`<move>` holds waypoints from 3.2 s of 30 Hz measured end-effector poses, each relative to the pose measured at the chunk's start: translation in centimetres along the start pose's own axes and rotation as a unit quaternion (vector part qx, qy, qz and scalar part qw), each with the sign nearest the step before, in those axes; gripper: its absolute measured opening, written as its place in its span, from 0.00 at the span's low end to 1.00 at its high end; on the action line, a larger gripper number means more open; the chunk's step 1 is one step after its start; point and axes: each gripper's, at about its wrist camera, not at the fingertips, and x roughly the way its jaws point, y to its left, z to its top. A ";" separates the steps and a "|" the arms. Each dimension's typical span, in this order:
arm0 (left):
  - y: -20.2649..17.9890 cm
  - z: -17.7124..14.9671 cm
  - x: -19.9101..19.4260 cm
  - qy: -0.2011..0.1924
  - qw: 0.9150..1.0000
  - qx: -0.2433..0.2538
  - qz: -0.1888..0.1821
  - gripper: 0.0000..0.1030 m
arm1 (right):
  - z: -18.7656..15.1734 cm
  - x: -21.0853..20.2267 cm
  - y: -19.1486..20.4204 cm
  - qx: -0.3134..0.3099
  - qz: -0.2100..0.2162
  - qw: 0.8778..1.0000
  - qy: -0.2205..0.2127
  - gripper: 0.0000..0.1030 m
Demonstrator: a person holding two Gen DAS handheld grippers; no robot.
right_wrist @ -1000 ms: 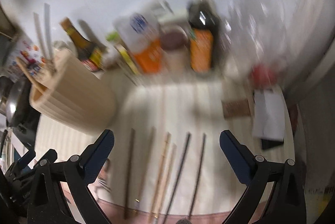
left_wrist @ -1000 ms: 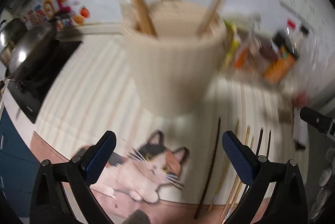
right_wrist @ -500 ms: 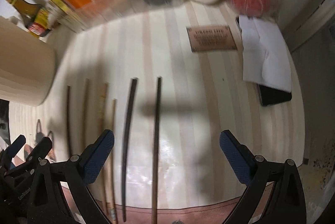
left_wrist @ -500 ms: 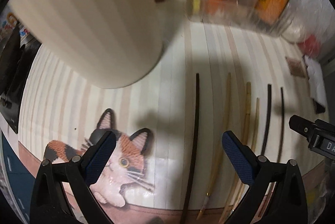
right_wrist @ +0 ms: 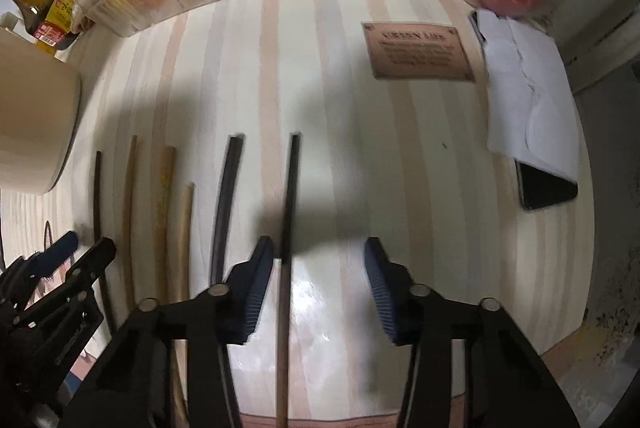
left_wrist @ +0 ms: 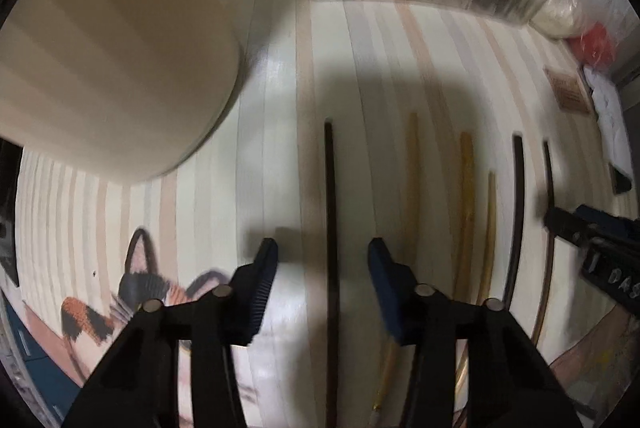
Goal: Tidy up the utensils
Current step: 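Return both tools to the row and grasp a dark chopstick each, then lift both dark chopsticks and carry them toward the beige holder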
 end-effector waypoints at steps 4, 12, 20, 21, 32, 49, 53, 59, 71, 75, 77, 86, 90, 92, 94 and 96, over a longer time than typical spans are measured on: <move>0.5 0.6 0.2 0.004 1.000 -0.008 -0.004 0.05 | 1.0 -0.1 0.8 -0.012 -0.017 1.000 -0.003 0.09; 6.4 -3.2 -0.3 0.033 0.994 -0.105 -0.028 0.04 | -0.6 0.0 1.7 -0.060 0.020 0.997 0.043 0.05; 10.2 -6.3 -0.3 0.047 0.987 -0.146 -0.056 0.05 | -1.7 0.2 2.3 -0.106 0.016 0.991 0.076 0.05; 10.2 -6.3 -0.3 0.048 0.987 -0.144 -0.056 0.07 | -1.5 0.2 2.3 -0.105 0.012 0.991 0.084 0.05; 8.7 -1.8 1.1 0.050 0.992 -0.114 -0.030 0.08 | 0.4 1.2 4.4 -0.109 -0.029 0.988 0.107 0.06; 6.5 -2.4 -3.4 -0.027 0.994 -0.104 -0.005 0.02 | -1.3 -3.5 5.2 -0.084 0.009 0.996 -0.009 0.05; 6.2 -2.9 -6.4 -0.056 0.993 -0.101 -0.010 0.02 | -1.5 -6.1 4.4 -0.078 0.032 0.996 -0.041 0.04; 7.2 -4.1 -10.4 -0.104 0.989 -0.101 -0.018 0.02 | -2.6 -10.0 3.6 -0.080 0.066 0.991 -0.080 0.04; 8.3 -4.3 -15.6 -0.172 0.979 -0.109 -0.015 0.02 | -3.7 -17.6 4.5 -0.100 0.112 0.971 -0.187 0.04; 8.7 -4.0 -17.0 -0.192 0.975 -0.112 -0.010 0.02 | -3.5 -19.6 5.6 -0.107 0.120 0.963 -0.218 0.04; 9.0 -3.8 -17.5 -0.200 0.973 -0.116 -0.009 0.02 | -3.3 -20.3 6.2 -0.111 0.125 0.959 -0.227 0.04; 11.7 -3.4 -22.4 -0.259 0.955 -0.146 -0.002 0.02 | -2.3 -24.8 7.9 -0.113 0.154 0.940 -0.284 0.03; 12.9 -3.3 -25.7 -0.292 0.944 -0.155 -0.003 0.02 | -1.6 -28.7 9.0 -0.124 0.167 0.924 -0.320 0.02; 13.3 -3.1 -27.4 -0.306 0.939 -0.156 -0.010 0.02 | -1.3 -30.5 9.4 -0.131 0.172 0.918 -0.333 0.00; 13.7 -2.9 -29.4 -0.323 0.933 -0.155 -0.019 0.02 | -1.1 -32.7 10.0 -0.138 0.179 0.910 -0.348 0.00; 14.0 -2.3 -31.5 -0.338 0.928 -0.152 -0.026 0.02 | -0.8 -34.7 10.7 -0.148 0.184 0.902 -0.361 0.00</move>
